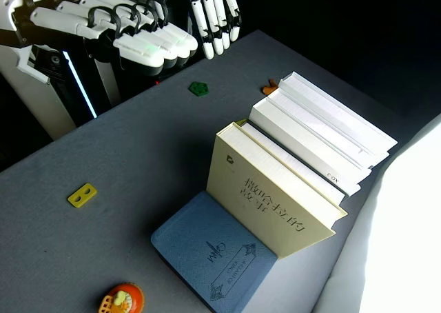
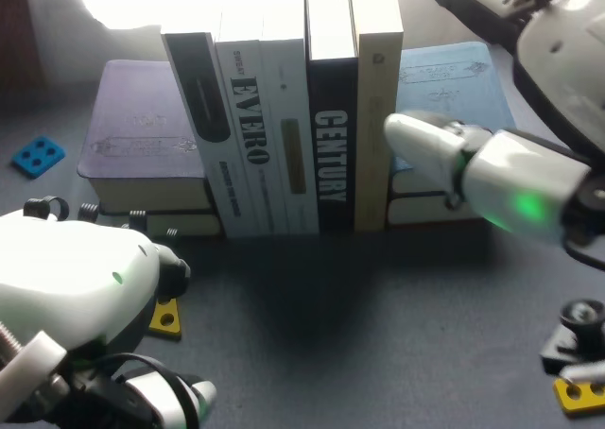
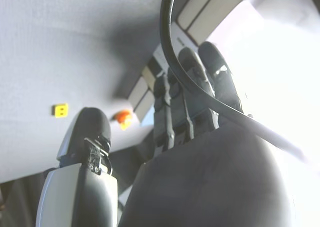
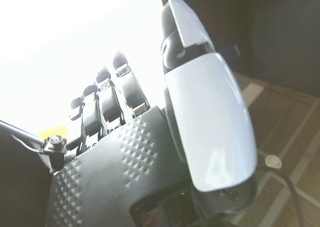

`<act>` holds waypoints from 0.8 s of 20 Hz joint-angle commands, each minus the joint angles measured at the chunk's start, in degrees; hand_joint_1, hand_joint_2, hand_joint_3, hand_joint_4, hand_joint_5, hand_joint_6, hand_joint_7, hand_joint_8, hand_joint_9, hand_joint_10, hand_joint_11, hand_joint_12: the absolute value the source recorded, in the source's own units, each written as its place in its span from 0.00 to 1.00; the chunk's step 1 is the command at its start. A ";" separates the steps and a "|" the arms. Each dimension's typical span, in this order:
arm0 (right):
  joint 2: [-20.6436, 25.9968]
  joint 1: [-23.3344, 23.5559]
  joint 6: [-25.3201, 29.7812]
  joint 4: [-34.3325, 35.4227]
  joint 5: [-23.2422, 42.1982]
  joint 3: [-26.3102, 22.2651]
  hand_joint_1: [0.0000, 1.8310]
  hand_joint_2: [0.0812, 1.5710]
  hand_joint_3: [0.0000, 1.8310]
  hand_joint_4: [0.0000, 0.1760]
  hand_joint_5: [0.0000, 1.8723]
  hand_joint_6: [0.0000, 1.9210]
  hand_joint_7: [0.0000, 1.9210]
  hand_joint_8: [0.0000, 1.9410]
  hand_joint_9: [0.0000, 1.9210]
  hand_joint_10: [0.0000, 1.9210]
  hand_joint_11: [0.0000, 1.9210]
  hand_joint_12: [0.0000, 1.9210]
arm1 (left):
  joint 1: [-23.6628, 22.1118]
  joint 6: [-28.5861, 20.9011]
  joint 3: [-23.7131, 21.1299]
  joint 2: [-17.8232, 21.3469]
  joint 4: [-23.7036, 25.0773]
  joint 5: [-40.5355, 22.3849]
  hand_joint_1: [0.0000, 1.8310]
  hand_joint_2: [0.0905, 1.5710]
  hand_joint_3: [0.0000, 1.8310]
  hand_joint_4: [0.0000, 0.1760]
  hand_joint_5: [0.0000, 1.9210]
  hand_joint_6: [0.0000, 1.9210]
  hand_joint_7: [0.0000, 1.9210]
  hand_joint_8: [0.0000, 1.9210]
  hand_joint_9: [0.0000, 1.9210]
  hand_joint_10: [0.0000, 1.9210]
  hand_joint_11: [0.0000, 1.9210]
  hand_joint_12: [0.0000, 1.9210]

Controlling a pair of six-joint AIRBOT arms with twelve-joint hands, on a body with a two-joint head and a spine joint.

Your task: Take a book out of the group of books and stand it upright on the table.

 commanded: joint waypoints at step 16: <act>-16.02 0.00 4.62 -5.54 8.89 16.18 0.00 0.79 0.00 0.00 0.18 0.03 0.02 0.00 0.00 0.00 0.00 0.00 | -0.37 0.54 0.10 0.01 4.29 0.63 0.25 0.85 0.00 0.08 0.16 0.00 0.17 0.00 0.18 0.00 0.00 0.42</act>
